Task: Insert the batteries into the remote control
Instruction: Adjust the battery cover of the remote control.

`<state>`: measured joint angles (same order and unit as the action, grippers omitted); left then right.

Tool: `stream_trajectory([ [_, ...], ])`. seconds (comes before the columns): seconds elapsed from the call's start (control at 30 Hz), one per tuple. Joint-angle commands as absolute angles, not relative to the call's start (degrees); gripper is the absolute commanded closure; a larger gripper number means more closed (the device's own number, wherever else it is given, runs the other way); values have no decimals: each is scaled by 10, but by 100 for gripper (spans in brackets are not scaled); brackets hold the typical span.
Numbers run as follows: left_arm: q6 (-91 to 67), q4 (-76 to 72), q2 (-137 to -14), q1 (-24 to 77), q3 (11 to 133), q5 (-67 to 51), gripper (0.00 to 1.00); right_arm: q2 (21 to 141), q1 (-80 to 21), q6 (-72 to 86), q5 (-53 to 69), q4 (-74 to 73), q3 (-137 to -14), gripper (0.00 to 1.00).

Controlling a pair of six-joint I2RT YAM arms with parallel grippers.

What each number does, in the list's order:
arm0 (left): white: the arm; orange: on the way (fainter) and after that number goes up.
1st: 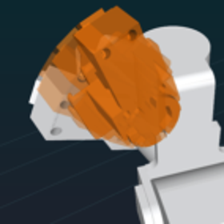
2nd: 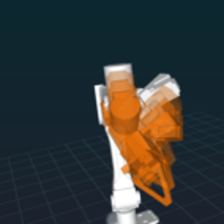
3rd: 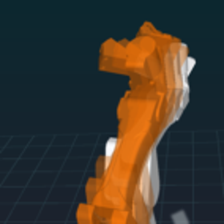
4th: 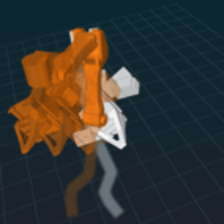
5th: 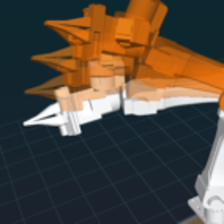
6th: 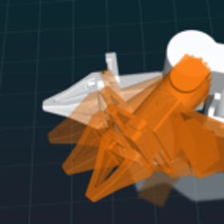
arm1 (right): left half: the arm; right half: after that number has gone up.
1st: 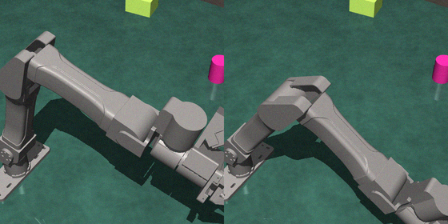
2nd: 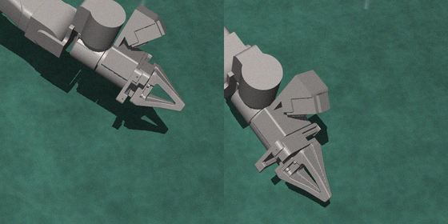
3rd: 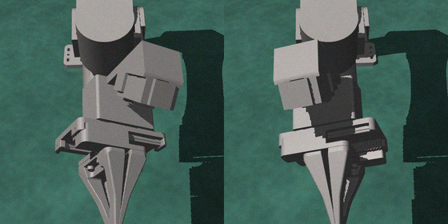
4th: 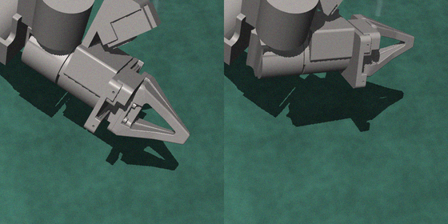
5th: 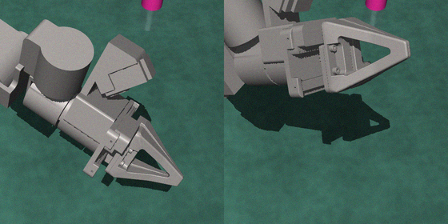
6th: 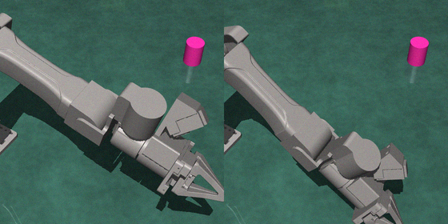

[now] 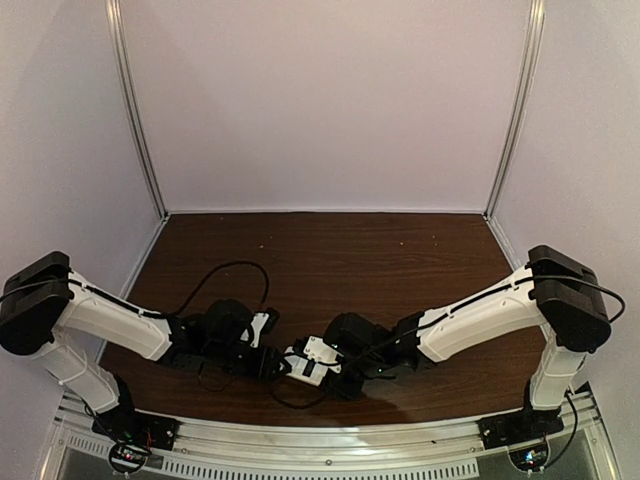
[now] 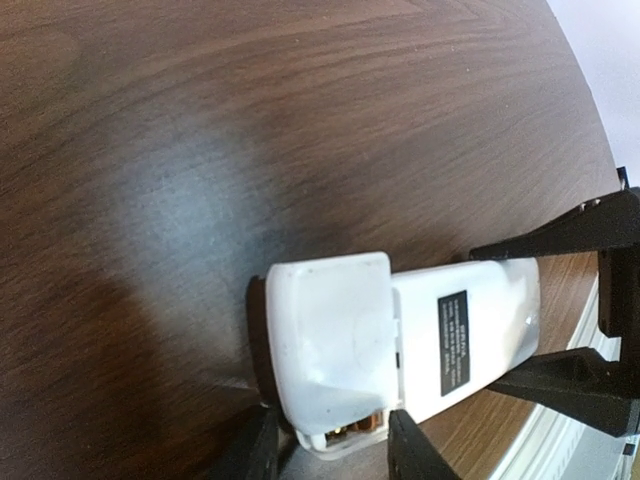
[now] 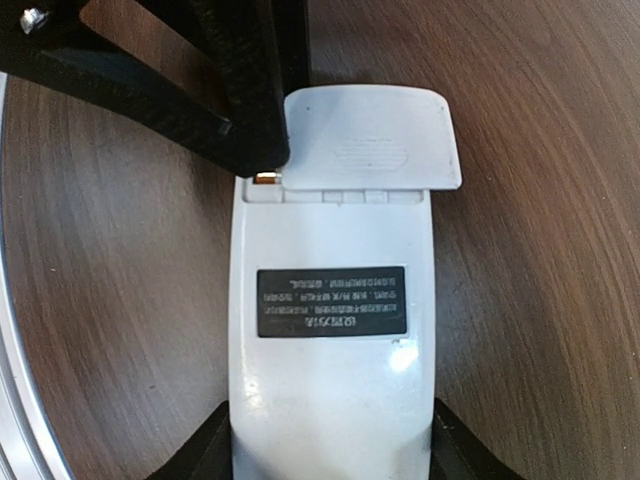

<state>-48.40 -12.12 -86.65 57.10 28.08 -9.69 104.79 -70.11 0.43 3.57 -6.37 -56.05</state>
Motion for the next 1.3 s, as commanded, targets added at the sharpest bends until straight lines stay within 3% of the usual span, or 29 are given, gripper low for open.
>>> stream_trajectory([
  [0.0,-470,-44,-856,567,265,-100,58,1047,-702,-14,22,-82,-536,90],
  [0.37,-459,-41,-792,532,259,-97,43,1038,-704,-28,18,-85,-532,94],
  [1.27,-364,47,-973,477,472,-72,43,1046,-713,-36,7,-93,-535,96],
])
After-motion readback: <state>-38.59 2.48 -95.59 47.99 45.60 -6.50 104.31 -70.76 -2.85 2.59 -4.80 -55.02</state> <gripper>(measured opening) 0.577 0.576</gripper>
